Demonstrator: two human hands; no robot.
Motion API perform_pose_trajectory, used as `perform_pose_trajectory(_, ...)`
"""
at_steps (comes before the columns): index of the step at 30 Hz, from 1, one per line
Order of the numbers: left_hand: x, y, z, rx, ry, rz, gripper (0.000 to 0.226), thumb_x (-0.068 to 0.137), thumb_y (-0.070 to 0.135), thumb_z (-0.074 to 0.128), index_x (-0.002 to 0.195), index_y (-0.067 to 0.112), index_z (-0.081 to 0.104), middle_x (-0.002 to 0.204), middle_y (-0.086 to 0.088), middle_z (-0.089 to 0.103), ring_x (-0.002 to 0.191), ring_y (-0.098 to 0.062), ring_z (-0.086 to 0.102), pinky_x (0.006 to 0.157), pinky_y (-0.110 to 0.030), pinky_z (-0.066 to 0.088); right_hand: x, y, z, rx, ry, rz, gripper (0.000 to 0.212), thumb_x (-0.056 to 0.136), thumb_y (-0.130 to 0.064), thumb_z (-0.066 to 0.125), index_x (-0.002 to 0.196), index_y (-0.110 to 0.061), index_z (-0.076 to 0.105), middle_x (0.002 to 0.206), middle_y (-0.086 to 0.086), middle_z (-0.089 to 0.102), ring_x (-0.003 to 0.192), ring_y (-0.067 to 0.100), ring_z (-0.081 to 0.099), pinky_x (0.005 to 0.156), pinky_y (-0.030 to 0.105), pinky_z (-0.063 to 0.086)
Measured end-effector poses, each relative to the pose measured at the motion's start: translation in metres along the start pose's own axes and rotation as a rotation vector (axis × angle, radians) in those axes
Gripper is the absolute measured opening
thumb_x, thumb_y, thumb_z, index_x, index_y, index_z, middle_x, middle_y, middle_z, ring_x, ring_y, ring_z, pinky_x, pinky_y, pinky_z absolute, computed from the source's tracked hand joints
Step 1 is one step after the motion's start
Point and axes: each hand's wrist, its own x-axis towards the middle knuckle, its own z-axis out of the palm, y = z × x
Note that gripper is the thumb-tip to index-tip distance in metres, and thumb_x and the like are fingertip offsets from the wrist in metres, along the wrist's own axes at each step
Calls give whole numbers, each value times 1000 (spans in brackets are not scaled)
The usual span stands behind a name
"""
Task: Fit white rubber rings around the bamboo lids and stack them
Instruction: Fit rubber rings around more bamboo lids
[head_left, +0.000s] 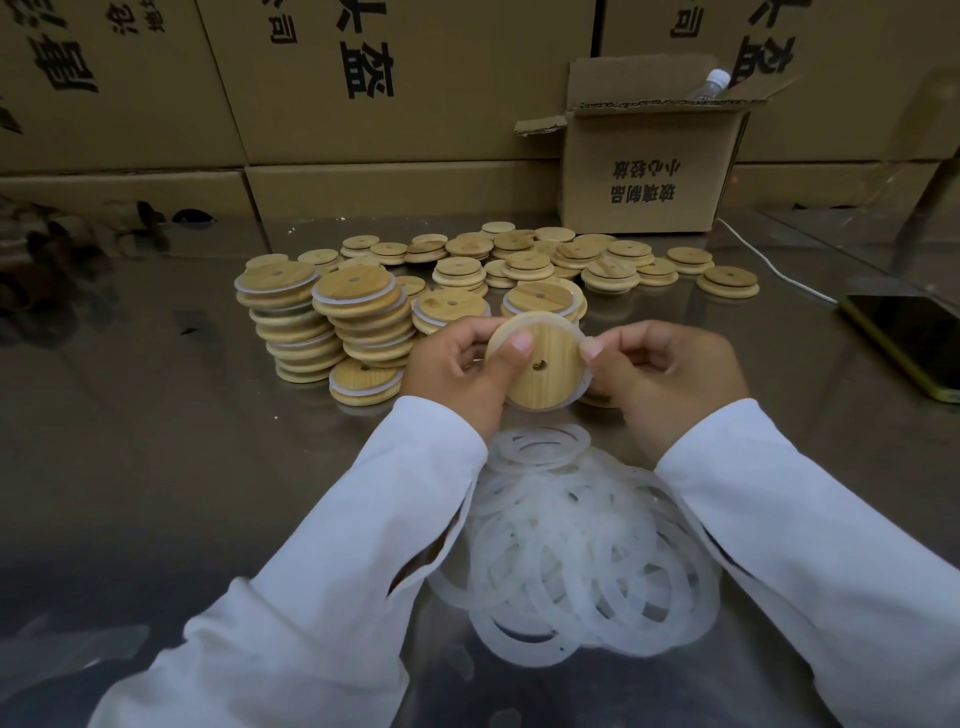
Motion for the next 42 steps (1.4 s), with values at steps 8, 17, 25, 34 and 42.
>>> perform_pose_trajectory(8, 8, -7, -1, -151, 51, -167, 11, 87, 16, 61, 80, 21, 68, 77, -5, 71, 89, -40, 65, 84, -58, 51, 1, 0, -1, 88, -65, 95, 13, 80, -17, 69, 73, -26, 63, 60, -4, 64, 54, 4, 60, 59, 19, 52)
perform_pose_trajectory(17, 10, -12, -5, -214, -65, -185, 10, 87, 17, 58, 85, 20, 68, 74, 2, 73, 78, -15, 70, 75, -36, 58, 3, -5, -9, 206, -169, 199, 17, 83, -7, 64, 71, -19, 67, 60, -1, 66, 52, 4, 59, 61, 17, 53)
perform_pose_trajectory(25, 9, -11, -5, -234, -79, -179, 10, 87, 15, 59, 84, 18, 68, 72, 3, 73, 73, -12, 70, 66, -29, 59, 7, 0, -12, 183, -125, 201, 7, 79, -22, 70, 84, -21, 66, 60, -4, 69, 56, 7, 64, 73, 27, 54)
perform_pose_trajectory(34, 2, -6, 2, -255, -159, -240, 12, 88, 10, 56, 90, 10, 68, 86, -9, 70, 80, -20, 68, 70, -33, 59, 14, 3, -19, 181, -120, 155, 20, 86, -5, 60, 70, -17, 67, 52, -7, 65, 47, 4, 61, 51, 12, 49)
perform_pose_trajectory(42, 0, -6, 3, -231, -133, -230, 13, 87, 8, 56, 94, 5, 66, 88, -13, 69, 81, -23, 67, 70, -31, 58, 14, 9, -11, 144, -216, 190, 20, 87, -30, 59, 74, -21, 71, 60, -4, 66, 60, 10, 60, 60, 23, 51)
